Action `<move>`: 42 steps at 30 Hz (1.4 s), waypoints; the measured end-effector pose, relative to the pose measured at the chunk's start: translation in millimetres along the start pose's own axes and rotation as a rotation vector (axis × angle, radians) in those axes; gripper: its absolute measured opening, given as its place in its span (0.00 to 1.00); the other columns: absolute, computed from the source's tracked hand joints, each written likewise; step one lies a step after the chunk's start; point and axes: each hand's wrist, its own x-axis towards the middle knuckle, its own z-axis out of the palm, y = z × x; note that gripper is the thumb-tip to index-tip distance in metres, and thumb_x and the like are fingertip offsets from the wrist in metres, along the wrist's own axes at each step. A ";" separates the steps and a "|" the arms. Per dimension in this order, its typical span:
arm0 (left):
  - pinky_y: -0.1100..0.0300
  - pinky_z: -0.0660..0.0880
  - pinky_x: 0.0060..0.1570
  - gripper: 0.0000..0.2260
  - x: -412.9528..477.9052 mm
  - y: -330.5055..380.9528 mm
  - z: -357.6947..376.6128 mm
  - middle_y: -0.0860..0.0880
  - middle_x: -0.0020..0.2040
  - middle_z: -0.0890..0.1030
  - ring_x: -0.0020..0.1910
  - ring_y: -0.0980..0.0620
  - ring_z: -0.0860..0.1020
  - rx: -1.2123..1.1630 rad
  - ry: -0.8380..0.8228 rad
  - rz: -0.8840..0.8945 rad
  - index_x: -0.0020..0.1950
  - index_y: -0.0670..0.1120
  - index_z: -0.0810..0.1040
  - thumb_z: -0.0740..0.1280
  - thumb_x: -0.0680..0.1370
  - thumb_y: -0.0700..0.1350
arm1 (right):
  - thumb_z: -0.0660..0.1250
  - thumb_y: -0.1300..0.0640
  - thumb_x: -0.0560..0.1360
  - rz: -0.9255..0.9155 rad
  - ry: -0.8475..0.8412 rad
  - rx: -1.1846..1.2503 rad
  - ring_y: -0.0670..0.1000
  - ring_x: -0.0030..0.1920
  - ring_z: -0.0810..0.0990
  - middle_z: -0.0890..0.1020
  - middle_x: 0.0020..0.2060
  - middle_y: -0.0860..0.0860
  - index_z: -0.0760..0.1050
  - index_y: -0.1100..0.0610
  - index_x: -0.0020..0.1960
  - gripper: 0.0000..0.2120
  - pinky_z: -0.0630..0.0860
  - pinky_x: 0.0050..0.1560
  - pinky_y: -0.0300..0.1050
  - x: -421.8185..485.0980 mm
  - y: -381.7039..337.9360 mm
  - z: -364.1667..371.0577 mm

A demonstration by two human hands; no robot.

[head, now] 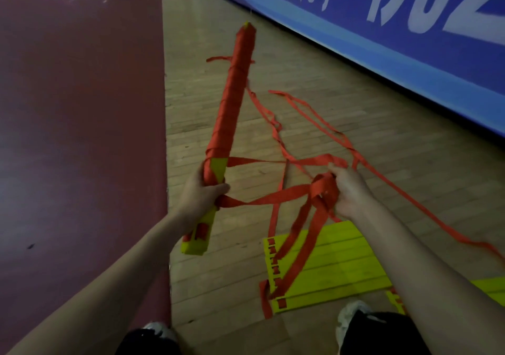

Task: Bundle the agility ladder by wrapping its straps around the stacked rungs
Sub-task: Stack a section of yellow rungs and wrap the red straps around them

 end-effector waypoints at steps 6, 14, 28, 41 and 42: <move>0.60 0.80 0.39 0.21 -8.2 1.8 10.3 0.48 0.45 0.83 0.42 0.52 0.82 -0.181 -0.135 -0.015 0.58 0.43 0.74 0.77 0.68 0.35 | 0.59 0.58 0.81 0.127 -0.290 -0.061 0.44 0.17 0.70 0.73 0.27 0.52 0.71 0.57 0.42 0.10 0.60 0.13 0.33 -30.3 5.1 23.7; 0.61 0.78 0.37 0.22 -21.7 1.2 41.5 0.52 0.40 0.84 0.39 0.54 0.82 -0.264 -0.351 -0.001 0.59 0.47 0.75 0.75 0.69 0.34 | 0.61 0.55 0.81 0.107 -0.349 -0.062 0.49 0.22 0.78 0.79 0.31 0.55 0.74 0.61 0.46 0.10 0.74 0.21 0.37 -41.3 14.0 45.4; 0.57 0.80 0.33 0.19 -18.1 -2.1 48.5 0.44 0.45 0.82 0.37 0.50 0.82 -0.249 -0.186 -0.060 0.59 0.46 0.74 0.73 0.72 0.34 | 0.58 0.58 0.82 0.236 -0.399 -0.037 0.44 0.19 0.73 0.78 0.26 0.54 0.71 0.61 0.41 0.12 0.58 0.13 0.31 -43.4 14.0 40.1; 0.48 0.80 0.44 0.18 -4.5 -6.2 15.5 0.45 0.47 0.81 0.44 0.45 0.81 -0.042 0.012 -0.048 0.56 0.50 0.74 0.74 0.71 0.37 | 0.59 0.60 0.81 0.154 -0.178 0.006 0.43 0.17 0.72 0.73 0.32 0.53 0.71 0.58 0.41 0.10 0.65 0.16 0.32 -30.8 5.7 26.2; 0.49 0.81 0.43 0.18 -5.6 -5.6 17.1 0.45 0.46 0.81 0.43 0.46 0.81 -0.037 0.002 -0.051 0.56 0.48 0.74 0.74 0.71 0.36 | 0.60 0.59 0.81 0.158 -0.210 0.012 0.43 0.18 0.73 0.76 0.31 0.53 0.72 0.58 0.42 0.09 0.65 0.16 0.33 -31.9 5.1 27.1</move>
